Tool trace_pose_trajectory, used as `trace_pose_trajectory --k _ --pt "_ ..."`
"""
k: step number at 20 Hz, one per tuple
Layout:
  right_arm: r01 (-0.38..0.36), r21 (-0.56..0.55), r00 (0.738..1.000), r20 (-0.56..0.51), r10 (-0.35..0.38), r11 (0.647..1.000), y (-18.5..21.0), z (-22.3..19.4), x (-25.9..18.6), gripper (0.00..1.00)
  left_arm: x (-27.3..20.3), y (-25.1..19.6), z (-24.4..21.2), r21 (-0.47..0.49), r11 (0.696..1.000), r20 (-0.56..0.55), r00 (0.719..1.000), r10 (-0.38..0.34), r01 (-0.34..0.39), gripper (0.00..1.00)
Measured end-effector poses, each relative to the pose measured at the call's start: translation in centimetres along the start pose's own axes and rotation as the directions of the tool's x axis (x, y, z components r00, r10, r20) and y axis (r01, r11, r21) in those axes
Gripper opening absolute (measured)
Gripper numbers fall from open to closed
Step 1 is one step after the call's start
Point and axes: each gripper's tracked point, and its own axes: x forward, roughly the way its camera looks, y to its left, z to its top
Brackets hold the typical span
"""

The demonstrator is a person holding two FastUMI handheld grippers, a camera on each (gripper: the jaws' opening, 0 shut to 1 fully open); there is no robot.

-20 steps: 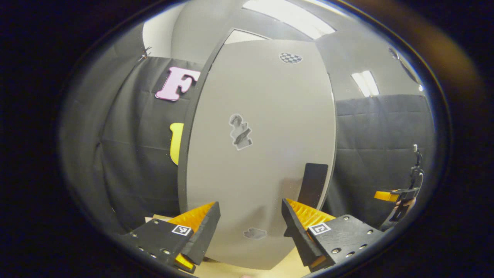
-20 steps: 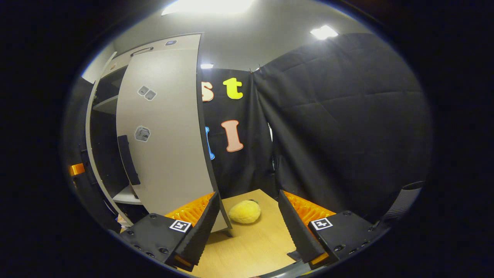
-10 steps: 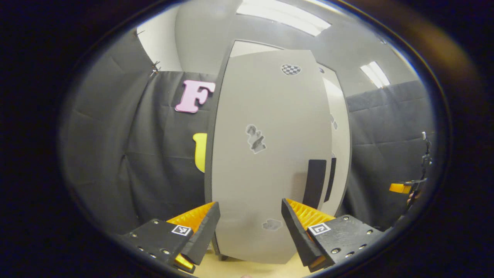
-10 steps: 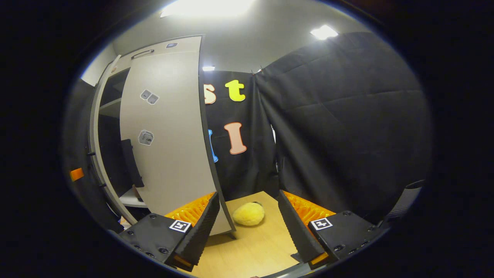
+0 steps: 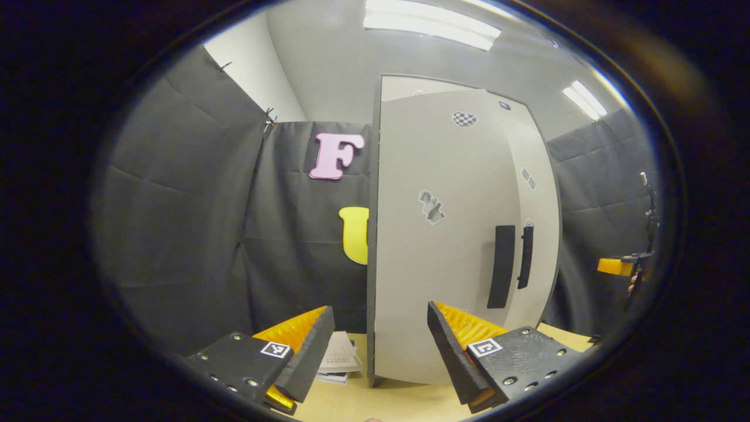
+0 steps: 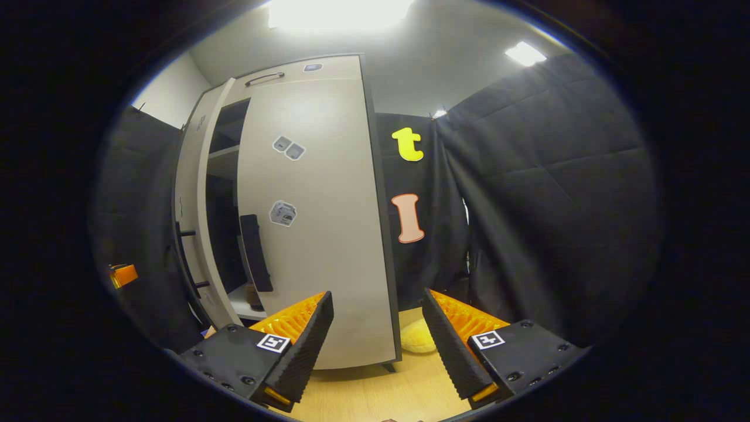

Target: Grab one shoe with the right hand and put it into the shoe cabinet, grab the other shoe with the left hand and put it into the shoe cabinet; then close the right door with the right hand and the left door with the left hand.

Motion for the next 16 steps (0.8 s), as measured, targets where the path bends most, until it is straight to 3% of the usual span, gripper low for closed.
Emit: trace_pose_trajectory --k 9,16 --pt "-0.083 -0.031 0.997 -0.003 0.083 0.996 3.1 -0.5 0.6 0.96 -1.3 1.6 -1.2 -0.076 0.994 0.007 0.997 0.081 -0.081 0.99" --pt "-0.081 -0.048 0.997 0.004 0.082 0.996 2.7 0.9 0.8 0.96 -1.7 1.6 -1.2 -0.128 0.983 0.025 0.99 0.136 -0.132 0.99"
